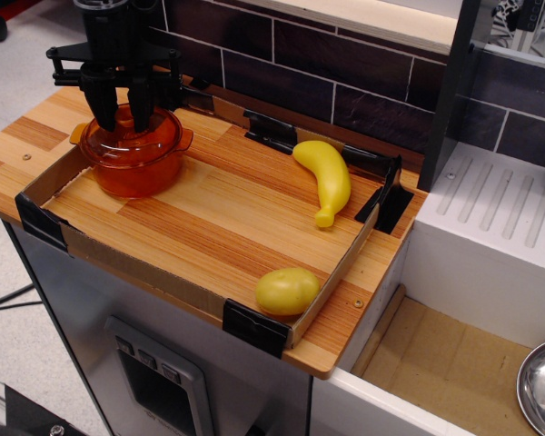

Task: Take lid off pot

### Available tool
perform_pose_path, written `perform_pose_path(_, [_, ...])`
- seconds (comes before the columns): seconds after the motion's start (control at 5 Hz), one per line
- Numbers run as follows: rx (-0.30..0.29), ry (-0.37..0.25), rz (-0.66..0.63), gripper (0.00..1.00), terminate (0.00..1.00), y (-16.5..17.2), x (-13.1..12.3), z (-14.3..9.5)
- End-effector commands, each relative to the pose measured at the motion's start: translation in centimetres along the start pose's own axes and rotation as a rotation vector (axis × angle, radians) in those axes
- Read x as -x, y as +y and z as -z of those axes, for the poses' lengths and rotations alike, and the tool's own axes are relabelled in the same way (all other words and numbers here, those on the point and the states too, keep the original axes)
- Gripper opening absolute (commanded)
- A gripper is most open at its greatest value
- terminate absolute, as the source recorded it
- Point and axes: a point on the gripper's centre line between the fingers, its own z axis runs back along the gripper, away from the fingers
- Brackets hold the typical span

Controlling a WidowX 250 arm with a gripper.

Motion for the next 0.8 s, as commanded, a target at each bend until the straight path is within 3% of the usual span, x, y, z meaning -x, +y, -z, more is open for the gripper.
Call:
perform_pose_path(0.0, [0.032,-0.084,-0.059,0.00,0.00,0.4,-1.2,-4.9])
perform_pose_path(0.4, [0.046,-0.011,-0.028,0.00,0.00,-2.9,1.9,-7.2])
perform_pose_path(0.6, [0.053,-0.010,0.007,0.00,0.00,-4.9,4.0,-6.7])
